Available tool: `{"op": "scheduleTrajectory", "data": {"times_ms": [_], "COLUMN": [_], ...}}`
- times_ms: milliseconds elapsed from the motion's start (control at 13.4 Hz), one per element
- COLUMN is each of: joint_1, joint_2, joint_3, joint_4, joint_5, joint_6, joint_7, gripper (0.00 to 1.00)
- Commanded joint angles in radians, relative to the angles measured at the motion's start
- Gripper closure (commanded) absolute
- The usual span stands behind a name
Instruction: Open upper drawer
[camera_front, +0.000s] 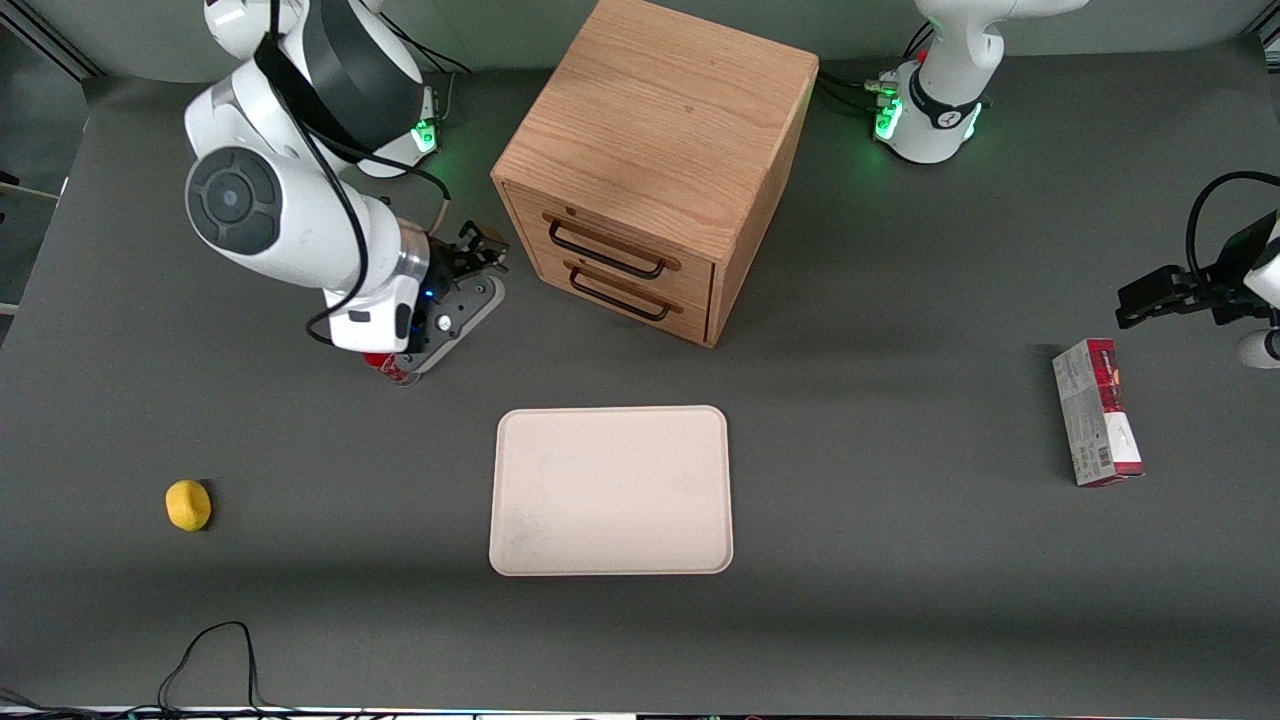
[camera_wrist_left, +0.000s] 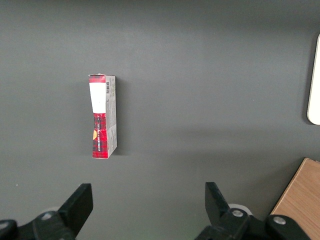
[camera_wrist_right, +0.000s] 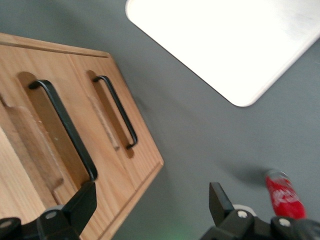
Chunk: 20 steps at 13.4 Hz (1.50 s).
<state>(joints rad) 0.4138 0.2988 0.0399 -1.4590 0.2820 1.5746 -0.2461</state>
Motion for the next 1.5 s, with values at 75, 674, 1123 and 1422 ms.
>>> {"op": "scheduleTrajectory", "data": {"times_ms": [75,674,1123,1422], "joint_1": [0.000,0.036,0.079,0.083], "joint_2": [0.086,0.149,0.152,0.146], "joint_3": [0.049,0.100,0.100,0.100], "joint_4": [0.077,0.071,0.025,0.003], "joint_5": [0.046,0.097,0.082,0.071], "joint_6": [0.065,0.108,0.111,0.111], "joint_7": [-0.120,-0.180,-0.212,-0.234], "gripper": [0.00,0.00,0.00,0.00]}}
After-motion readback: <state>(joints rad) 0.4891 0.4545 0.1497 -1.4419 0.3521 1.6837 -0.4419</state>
